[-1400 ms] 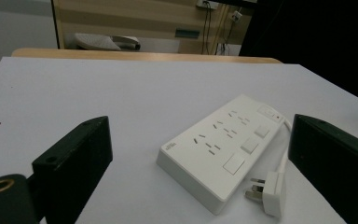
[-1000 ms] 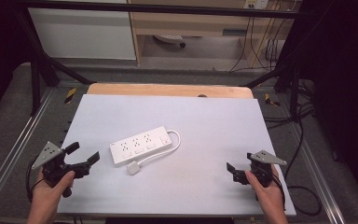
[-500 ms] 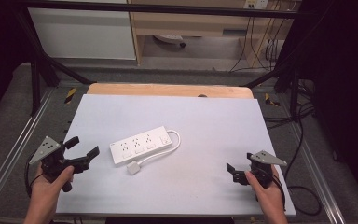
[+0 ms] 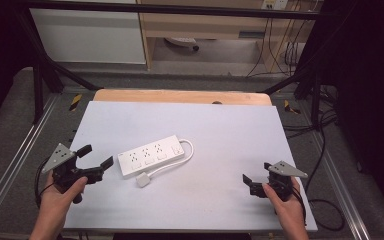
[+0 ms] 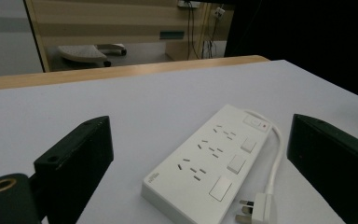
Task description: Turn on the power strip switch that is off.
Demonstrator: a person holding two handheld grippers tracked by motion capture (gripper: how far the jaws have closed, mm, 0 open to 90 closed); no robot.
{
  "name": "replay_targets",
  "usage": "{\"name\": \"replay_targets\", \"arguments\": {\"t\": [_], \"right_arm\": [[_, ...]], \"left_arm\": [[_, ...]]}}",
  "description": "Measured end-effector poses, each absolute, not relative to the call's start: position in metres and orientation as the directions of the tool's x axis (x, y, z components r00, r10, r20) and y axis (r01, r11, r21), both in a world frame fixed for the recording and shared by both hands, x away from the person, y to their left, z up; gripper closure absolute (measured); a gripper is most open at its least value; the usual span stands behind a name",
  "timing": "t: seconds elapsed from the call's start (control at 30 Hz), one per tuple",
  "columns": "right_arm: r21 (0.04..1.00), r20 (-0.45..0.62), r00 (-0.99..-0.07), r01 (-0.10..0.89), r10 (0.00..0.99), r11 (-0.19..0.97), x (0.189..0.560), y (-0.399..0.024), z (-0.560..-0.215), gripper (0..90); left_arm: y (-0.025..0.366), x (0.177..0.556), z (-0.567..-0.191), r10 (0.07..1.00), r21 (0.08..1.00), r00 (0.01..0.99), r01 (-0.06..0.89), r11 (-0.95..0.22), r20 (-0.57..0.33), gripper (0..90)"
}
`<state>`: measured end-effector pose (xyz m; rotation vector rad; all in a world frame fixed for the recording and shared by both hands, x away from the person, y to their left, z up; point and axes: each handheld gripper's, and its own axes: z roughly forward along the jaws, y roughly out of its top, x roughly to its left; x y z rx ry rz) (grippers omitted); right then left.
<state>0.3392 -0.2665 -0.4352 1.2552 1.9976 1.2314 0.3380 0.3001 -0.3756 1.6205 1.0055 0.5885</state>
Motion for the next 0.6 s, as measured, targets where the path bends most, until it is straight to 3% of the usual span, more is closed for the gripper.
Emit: {"name": "replay_targets", "arguments": {"t": [0.6], "right_arm": [[0.874, 0.058, -0.468, 0.451, 0.882, 0.182, 0.34, -0.266, -0.435, 5.3]], "left_arm": [[0.284, 0.349, -0.379, 0.834, 0.941, 0.543, 0.321, -0.104, -0.093, 7.9]]}}
